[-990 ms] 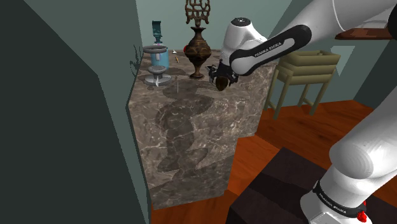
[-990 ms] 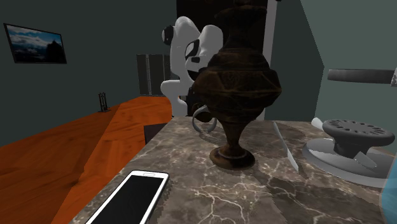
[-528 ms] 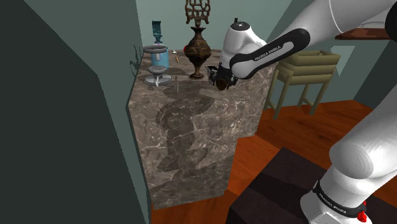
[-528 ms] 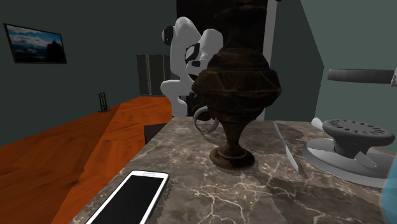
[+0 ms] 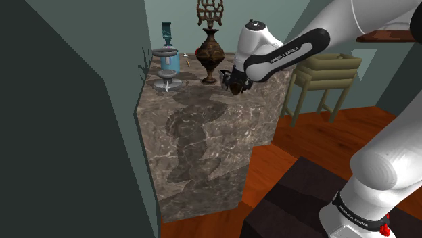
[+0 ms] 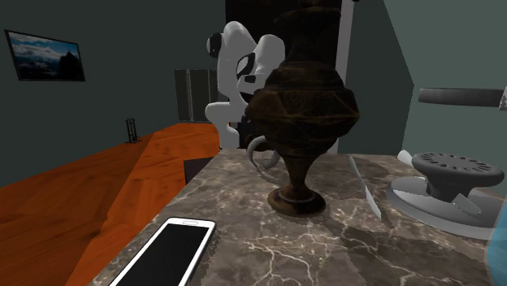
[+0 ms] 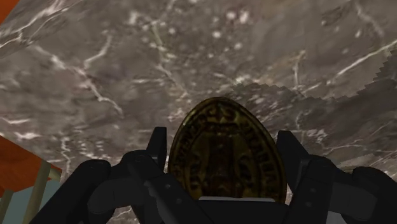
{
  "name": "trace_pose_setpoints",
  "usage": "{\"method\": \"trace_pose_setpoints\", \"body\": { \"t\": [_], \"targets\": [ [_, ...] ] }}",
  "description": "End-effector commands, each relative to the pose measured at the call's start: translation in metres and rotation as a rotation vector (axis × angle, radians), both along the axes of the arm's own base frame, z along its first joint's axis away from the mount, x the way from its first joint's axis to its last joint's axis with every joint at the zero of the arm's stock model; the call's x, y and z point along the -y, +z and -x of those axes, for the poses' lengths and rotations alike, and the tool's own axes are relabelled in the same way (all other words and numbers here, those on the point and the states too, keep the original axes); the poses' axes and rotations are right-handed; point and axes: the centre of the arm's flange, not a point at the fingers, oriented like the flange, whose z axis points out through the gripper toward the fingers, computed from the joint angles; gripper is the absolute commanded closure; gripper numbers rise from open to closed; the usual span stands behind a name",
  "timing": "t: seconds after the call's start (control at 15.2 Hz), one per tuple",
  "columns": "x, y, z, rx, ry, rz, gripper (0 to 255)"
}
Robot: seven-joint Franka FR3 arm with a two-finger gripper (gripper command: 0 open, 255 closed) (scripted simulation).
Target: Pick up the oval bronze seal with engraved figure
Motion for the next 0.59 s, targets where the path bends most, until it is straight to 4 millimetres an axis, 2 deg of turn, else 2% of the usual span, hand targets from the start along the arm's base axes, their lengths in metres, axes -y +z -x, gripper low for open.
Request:
{"method": "trace_pose_setpoints", "body": {
  "t": [0.0,0.53],
  "targets": [
    [0.000,0.009,0.001,0.000,0.000,0.000,255],
    [0.000,0.051,0.001,0.000,0.000,0.000,255]
  ]
}}
